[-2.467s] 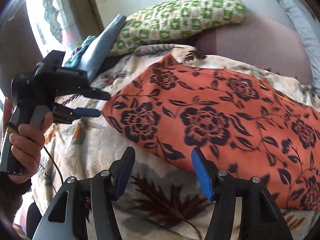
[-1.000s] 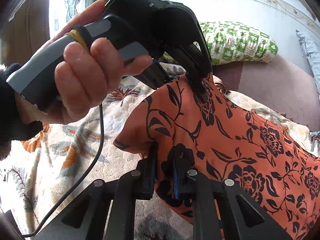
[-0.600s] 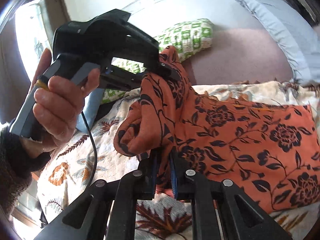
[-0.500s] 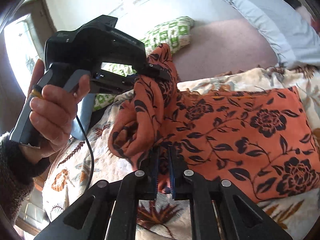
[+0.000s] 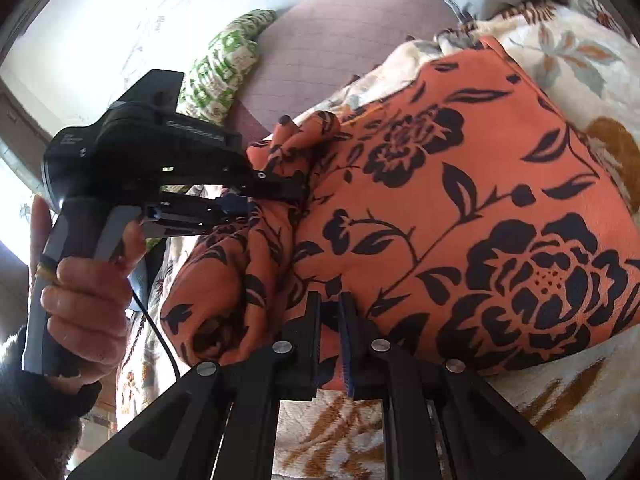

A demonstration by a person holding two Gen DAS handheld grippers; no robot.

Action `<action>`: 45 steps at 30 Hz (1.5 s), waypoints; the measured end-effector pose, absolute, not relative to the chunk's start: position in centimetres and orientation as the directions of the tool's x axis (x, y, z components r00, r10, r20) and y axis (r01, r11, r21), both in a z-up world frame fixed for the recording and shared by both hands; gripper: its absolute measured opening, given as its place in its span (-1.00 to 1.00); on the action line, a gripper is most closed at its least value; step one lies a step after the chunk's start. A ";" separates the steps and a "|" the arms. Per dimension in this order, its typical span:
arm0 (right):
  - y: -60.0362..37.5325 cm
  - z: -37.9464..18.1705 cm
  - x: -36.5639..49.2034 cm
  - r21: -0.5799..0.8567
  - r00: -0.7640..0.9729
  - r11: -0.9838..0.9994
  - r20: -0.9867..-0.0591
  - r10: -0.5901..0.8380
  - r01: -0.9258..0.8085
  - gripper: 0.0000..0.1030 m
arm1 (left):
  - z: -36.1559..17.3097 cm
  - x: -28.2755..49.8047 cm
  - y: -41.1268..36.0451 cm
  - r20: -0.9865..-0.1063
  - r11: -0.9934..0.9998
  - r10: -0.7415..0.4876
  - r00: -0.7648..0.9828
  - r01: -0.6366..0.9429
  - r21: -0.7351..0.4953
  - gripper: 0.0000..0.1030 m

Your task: Fold small clothes

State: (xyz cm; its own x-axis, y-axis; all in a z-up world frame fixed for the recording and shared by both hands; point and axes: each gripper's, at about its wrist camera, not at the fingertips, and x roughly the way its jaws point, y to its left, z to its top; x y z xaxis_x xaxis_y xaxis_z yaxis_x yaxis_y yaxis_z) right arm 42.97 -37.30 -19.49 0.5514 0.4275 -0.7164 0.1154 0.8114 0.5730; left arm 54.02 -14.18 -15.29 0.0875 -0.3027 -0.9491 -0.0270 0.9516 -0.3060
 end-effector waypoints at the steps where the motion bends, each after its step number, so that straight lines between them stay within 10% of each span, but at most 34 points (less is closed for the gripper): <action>1: -37.6 -19.6 43.0 0.589 0.550 0.798 -0.711 0.439 0.124 -0.87 | -14.9 53.8 -14.1 -0.945 0.948 -0.313 0.090 -0.024 -0.316 -0.61; 13: -39.3 -16.5 43.0 0.621 0.627 0.776 -0.647 0.434 0.104 -0.38 | -7.2 42.0 -4.1 -0.759 0.790 -0.530 0.378 -0.106 -0.604 0.03; 24: -38.1 -16.3 53.4 0.692 0.490 0.713 -0.664 0.565 0.116 0.24 | -13.2 35.1 -3.1 -0.660 0.606 -0.638 0.397 -0.271 -0.748 0.04; 33: -34.7 -18.7 57.7 0.690 0.383 0.723 -0.681 0.624 0.049 0.23 | -16.9 36.5 -2.5 -0.608 0.467 -0.656 0.447 -0.393 -0.792 0.04; 38: -32.8 -18.4 58.2 0.550 0.353 0.834 -0.771 0.530 -0.051 -0.66 | -21.0 37.5 -3.9 -0.617 0.438 -0.683 0.390 -0.457 -0.774 -0.02; 45: -33.9 -15.7 57.2 0.563 0.425 0.822 -0.727 0.539 -0.080 -0.73 | -21.7 39.1 -4.7 -0.622 0.443 -0.698 0.355 -0.469 -0.764 -0.52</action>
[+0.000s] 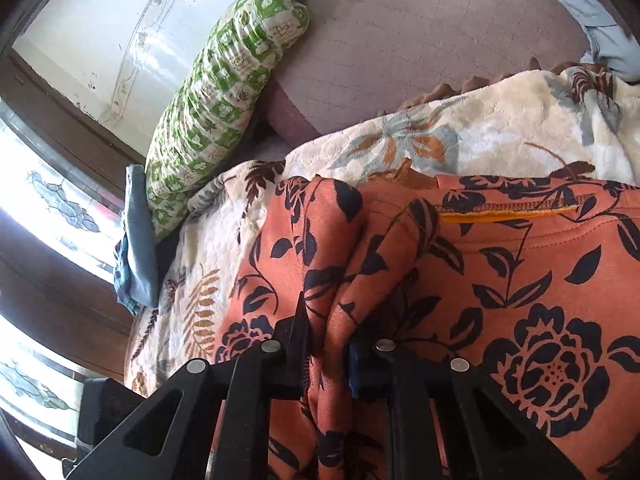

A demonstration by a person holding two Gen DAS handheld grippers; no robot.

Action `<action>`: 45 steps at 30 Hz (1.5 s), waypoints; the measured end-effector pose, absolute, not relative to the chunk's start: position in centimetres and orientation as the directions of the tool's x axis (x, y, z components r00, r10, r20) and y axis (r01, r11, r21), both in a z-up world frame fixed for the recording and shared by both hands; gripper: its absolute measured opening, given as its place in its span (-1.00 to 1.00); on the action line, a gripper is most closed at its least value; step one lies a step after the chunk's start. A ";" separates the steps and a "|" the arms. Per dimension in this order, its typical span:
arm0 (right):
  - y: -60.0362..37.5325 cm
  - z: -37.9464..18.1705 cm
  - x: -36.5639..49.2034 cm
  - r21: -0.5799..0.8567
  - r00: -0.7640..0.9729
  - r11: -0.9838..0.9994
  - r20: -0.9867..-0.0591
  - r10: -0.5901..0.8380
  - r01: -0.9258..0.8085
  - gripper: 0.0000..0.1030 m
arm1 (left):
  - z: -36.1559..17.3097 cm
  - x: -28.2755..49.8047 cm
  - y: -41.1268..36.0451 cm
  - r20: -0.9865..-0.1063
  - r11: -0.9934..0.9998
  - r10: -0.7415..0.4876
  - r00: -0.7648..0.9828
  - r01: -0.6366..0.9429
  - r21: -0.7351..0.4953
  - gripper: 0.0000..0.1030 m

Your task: Fold small clothes

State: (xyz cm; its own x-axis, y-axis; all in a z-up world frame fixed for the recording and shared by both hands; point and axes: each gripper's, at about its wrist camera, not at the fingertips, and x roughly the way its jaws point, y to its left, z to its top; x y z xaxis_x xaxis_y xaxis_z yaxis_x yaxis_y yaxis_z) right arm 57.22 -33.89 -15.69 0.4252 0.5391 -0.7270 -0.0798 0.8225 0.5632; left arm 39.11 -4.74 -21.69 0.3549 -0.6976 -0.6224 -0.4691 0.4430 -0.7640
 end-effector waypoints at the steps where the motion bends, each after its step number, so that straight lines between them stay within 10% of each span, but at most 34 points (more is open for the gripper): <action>1: -34.3 -15.2 57.2 0.568 0.435 0.820 -0.721 0.539 -0.076 -0.73 | -21.4 39.3 -5.2 -0.621 0.452 -0.701 0.351 -0.455 -0.767 -0.52; 9: -38.4 -15.8 54.4 0.564 0.435 0.825 -0.752 0.496 0.033 -0.49 | -16.6 39.5 -7.7 -0.723 0.678 -0.645 0.245 -0.253 -0.690 -0.53; 12: -40.0 -15.8 50.1 0.621 0.483 0.783 -0.698 0.528 0.041 0.16 | -12.3 38.8 -7.5 -0.774 0.788 -0.581 0.252 -0.064 -0.612 -0.46; 17: -40.1 -18.3 44.4 0.726 0.508 0.680 -0.627 0.591 0.105 0.17 | -5.7 42.0 -7.1 -0.840 0.905 -0.415 0.349 0.066 -0.420 0.09; 24: -35.3 -19.6 42.7 0.763 0.500 0.644 -0.578 0.644 0.054 0.24 | -3.8 49.4 -12.6 -0.925 0.961 -0.274 0.262 0.107 -0.254 0.13; 32: -33.4 -20.3 42.7 0.727 0.526 0.686 -0.572 0.630 -0.030 0.24 | -9.3 56.0 -22.7 -0.991 0.982 -0.012 0.136 0.188 0.014 0.09; 37: -33.7 -20.9 43.3 0.742 0.537 0.669 -0.551 0.639 -0.034 0.19 | -14.4 57.6 -24.9 -0.972 0.945 0.194 0.132 0.241 0.221 -0.33; 40: -34.9 -21.6 43.4 0.766 0.532 0.643 -0.540 0.652 -0.009 -0.51 | -15.6 57.7 -24.8 -0.972 0.952 0.192 0.137 0.216 0.218 -0.65; 45: -35.8 -19.2 42.6 0.775 0.570 0.629 -0.494 0.657 -0.053 -0.63 | -11.1 56.8 -23.3 -0.979 0.986 0.025 0.204 0.155 0.058 -0.72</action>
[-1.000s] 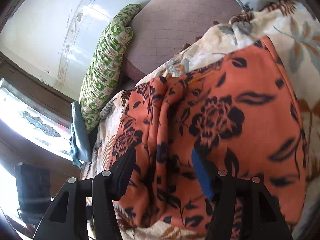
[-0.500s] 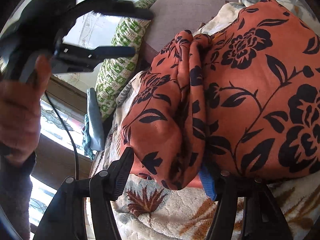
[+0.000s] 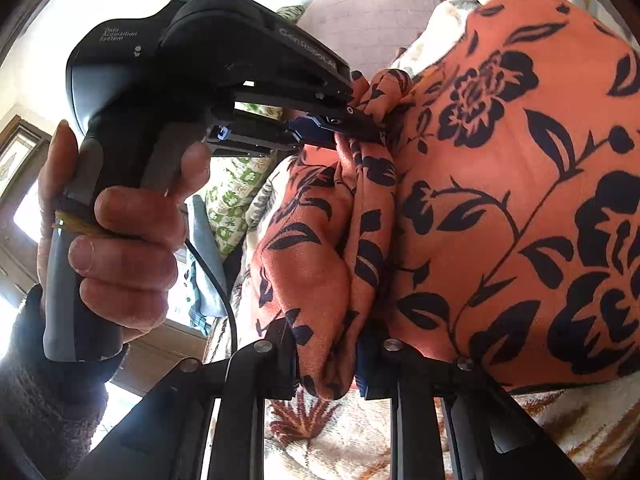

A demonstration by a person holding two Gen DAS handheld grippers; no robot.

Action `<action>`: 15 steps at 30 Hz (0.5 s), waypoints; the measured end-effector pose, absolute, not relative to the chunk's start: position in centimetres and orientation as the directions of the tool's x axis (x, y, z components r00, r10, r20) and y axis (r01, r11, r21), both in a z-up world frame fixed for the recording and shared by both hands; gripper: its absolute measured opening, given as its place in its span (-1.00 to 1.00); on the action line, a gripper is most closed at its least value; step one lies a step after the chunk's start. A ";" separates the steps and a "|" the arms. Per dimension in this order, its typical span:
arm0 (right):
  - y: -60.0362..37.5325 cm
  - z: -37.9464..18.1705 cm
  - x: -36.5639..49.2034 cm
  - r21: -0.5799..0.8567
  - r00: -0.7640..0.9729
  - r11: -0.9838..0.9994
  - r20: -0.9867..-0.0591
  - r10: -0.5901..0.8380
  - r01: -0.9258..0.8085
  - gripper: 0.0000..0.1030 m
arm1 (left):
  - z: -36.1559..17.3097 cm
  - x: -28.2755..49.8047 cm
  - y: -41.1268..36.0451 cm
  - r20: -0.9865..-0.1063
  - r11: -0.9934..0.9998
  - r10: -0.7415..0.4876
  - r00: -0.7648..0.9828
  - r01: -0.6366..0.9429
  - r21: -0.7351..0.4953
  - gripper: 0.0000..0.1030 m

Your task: Fold small clothes

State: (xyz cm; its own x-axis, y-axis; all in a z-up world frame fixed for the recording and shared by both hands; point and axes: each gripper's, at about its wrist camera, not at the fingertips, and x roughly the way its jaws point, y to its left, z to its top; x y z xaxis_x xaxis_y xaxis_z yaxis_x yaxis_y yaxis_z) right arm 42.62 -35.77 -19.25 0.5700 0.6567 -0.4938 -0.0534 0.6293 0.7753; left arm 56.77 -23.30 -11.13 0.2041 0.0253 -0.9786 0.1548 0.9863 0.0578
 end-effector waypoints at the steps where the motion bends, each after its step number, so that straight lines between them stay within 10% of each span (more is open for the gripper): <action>1: -35.9 -18.3 42.3 0.765 0.584 0.641 -0.488 0.648 -0.071 -0.63 | -9.8 56.6 -23.1 -0.976 0.989 -0.011 0.218 0.149 0.023 -0.72; 15: -47.3 -16.5 38.4 0.763 0.717 0.636 -0.509 0.475 0.120 -0.64 | -9.9 55.6 -33.3 -0.967 0.961 -0.178 0.183 0.244 -0.130 -0.71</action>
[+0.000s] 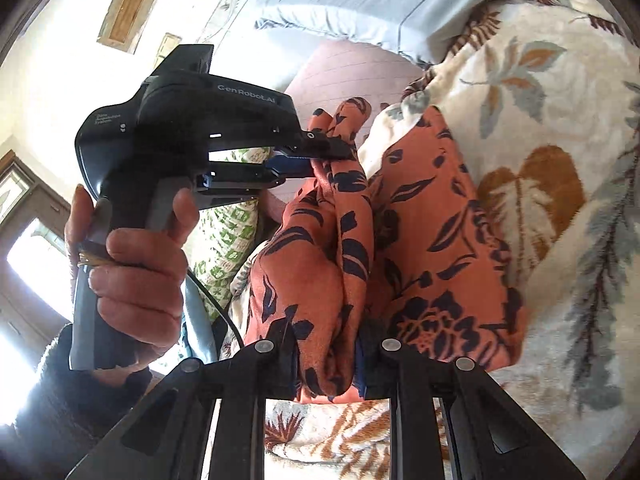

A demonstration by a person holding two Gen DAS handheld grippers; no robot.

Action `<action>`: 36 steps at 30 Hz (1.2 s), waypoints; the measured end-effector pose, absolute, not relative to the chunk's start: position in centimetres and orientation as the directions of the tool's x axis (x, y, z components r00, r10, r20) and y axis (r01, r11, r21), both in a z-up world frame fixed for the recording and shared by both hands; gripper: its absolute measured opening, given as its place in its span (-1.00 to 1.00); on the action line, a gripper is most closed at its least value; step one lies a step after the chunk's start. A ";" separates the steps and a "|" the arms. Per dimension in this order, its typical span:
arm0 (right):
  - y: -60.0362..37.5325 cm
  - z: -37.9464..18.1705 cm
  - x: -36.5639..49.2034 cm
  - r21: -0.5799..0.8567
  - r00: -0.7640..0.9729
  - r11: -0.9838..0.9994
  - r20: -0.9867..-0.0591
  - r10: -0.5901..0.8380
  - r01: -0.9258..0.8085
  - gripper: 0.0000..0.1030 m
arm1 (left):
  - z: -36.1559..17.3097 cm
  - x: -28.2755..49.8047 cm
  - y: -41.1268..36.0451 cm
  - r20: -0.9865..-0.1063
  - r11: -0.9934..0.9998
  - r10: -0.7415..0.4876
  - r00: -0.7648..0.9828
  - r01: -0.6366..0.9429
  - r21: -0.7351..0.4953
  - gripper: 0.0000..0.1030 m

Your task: Fold small clothes

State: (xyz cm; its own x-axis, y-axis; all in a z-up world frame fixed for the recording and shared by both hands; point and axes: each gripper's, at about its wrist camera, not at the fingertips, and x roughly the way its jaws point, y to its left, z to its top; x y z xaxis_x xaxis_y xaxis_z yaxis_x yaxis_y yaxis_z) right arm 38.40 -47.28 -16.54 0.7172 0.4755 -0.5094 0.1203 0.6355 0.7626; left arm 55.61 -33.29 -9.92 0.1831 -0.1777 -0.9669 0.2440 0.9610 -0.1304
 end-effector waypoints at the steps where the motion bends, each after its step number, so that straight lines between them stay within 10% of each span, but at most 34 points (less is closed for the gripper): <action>1: -48.0 -17.0 38.3 0.767 0.712 0.625 -0.521 0.471 0.148 -0.64 | -10.8 55.8 -34.0 -0.970 0.961 -0.171 0.172 0.249 -0.125 -0.70; 11: -50.8 -19.7 38.9 0.767 0.647 0.567 -0.600 0.471 0.299 -0.46 | -12.4 56.6 -31.4 -0.939 0.939 -0.321 0.121 0.166 -0.300 -0.58; 16: -51.8 -16.3 38.2 0.729 0.746 0.612 -0.584 0.321 0.307 -0.33 | -7.5 54.4 -22.3 -0.903 0.948 -0.317 0.291 0.110 -0.297 0.02; 23: -51.8 -13.6 47.7 0.659 0.738 0.728 -0.585 0.336 0.190 -0.23 | -10.6 54.1 -12.8 -0.915 0.944 -0.294 0.278 -0.068 -0.324 -0.01; 29: -49.0 -14.7 54.3 0.434 0.571 0.881 -0.777 0.263 0.185 -0.24 | -14.0 55.1 -12.7 -0.894 0.911 -0.363 0.262 -0.104 -0.400 -0.01; 32: -48.3 -15.5 55.6 0.372 0.521 0.917 -0.816 0.250 0.143 -0.80 | -15.6 55.8 -13.6 -0.905 0.918 -0.354 0.235 -0.099 -0.384 -0.17; 36: -49.8 -14.2 54.9 0.388 0.604 0.914 -0.759 0.243 0.119 -0.82 | -16.0 55.6 -14.7 -0.911 0.948 -0.279 0.304 -0.066 -0.312 -0.14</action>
State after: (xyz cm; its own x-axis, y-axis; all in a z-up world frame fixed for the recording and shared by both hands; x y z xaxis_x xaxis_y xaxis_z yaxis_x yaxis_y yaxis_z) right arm 54.85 -49.83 -14.22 0.6042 0.2434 -0.7587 0.1190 0.9140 0.3880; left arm 55.60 -14.67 -16.05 0.3042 -0.2791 -0.9108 -0.0658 0.9477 -0.3124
